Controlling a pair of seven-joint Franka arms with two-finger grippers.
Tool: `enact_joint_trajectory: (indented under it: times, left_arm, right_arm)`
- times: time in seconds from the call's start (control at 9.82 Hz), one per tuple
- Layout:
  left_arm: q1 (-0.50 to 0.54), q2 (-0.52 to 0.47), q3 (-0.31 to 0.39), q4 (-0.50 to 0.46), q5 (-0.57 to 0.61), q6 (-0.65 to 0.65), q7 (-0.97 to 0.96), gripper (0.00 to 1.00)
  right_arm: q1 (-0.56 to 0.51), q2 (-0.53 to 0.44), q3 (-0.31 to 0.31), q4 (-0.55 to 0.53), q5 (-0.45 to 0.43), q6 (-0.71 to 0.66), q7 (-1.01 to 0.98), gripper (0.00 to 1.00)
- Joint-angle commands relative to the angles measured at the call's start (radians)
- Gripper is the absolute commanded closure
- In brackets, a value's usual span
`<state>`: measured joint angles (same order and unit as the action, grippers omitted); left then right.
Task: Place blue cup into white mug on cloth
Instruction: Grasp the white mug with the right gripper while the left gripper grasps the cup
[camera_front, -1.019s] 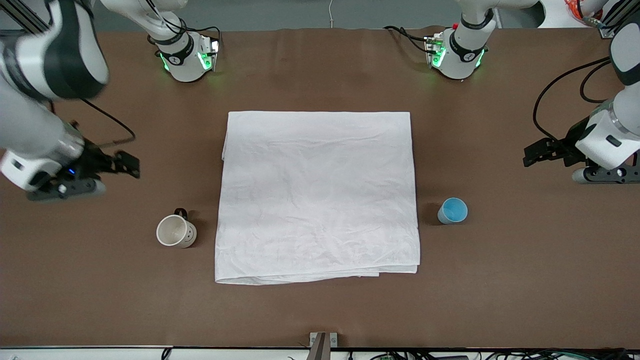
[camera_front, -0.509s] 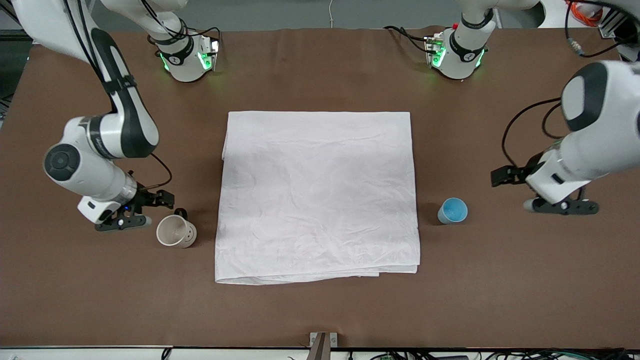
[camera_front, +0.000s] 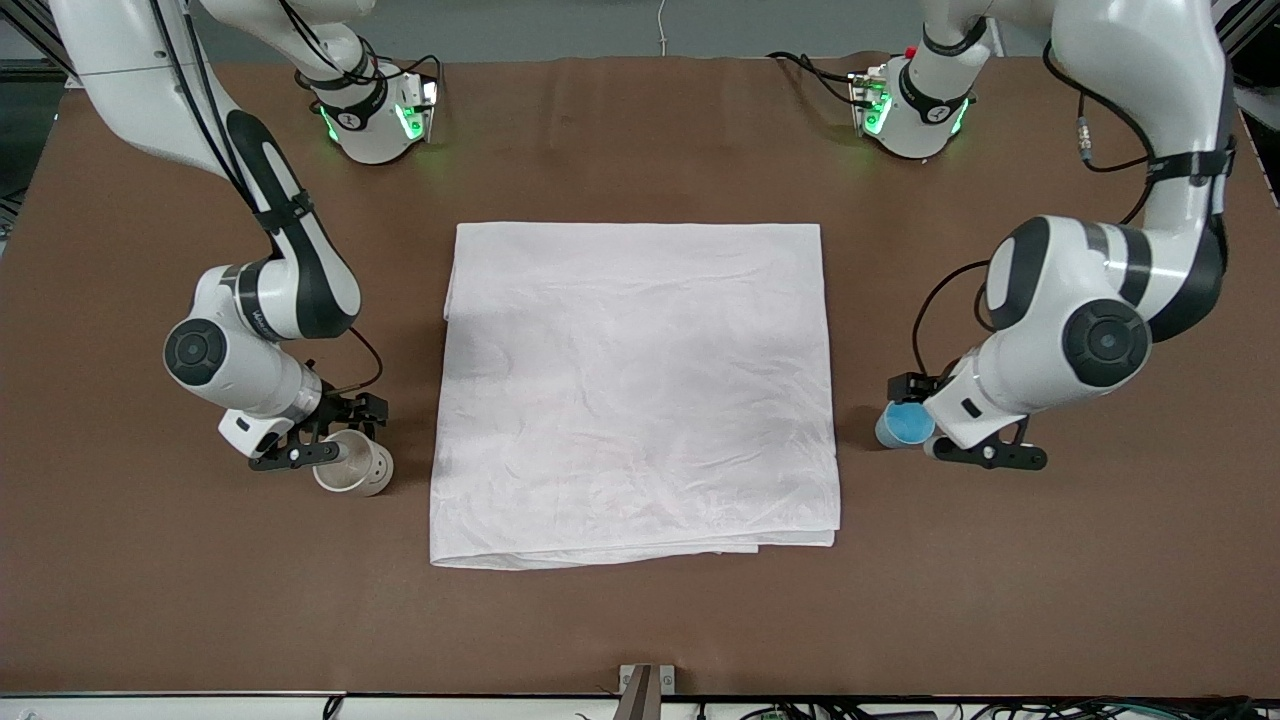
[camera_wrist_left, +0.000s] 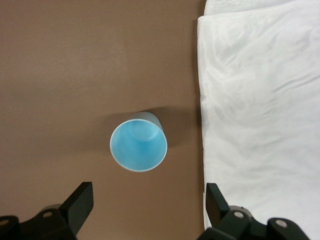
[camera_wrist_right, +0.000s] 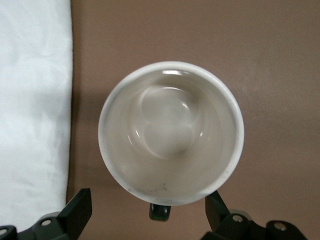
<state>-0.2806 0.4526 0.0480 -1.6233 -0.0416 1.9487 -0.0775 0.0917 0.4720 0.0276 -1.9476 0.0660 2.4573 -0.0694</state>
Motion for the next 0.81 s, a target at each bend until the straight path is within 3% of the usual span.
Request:
enact_joint_trajectory:
  times: [0.0,0.31,0.41,0.61,0.71]
  left_arm:
    - [-0.002,0.005,0.006,-0.106,-0.015,0.148,0.001,0.01]
    - [-0.026,0.008,0.006,-0.202,-0.015,0.277,-0.011,0.03]
    - [-0.04,0.014,0.006,-0.202,-0.015,0.277,-0.036,0.05]
    - [-0.046,0.038,0.007,-0.202,-0.011,0.297,-0.042,0.12]
    - [-0.045,0.05,0.007,-0.201,-0.009,0.303,-0.042,0.15]
  right_arm:
    - [0.011,-0.007,-0.001,-0.01,0.017,0.054,0.003,0.0]
    - [0.01,0.014,-0.001,-0.013,0.017,0.083,0.003,0.0]
    - [0.011,0.016,-0.001,-0.014,0.018,0.083,0.006,0.05]
    - [0.008,0.019,-0.001,-0.013,0.018,0.078,0.008,0.52]
    - [0.007,0.019,-0.001,-0.011,0.018,0.071,0.038,0.7]
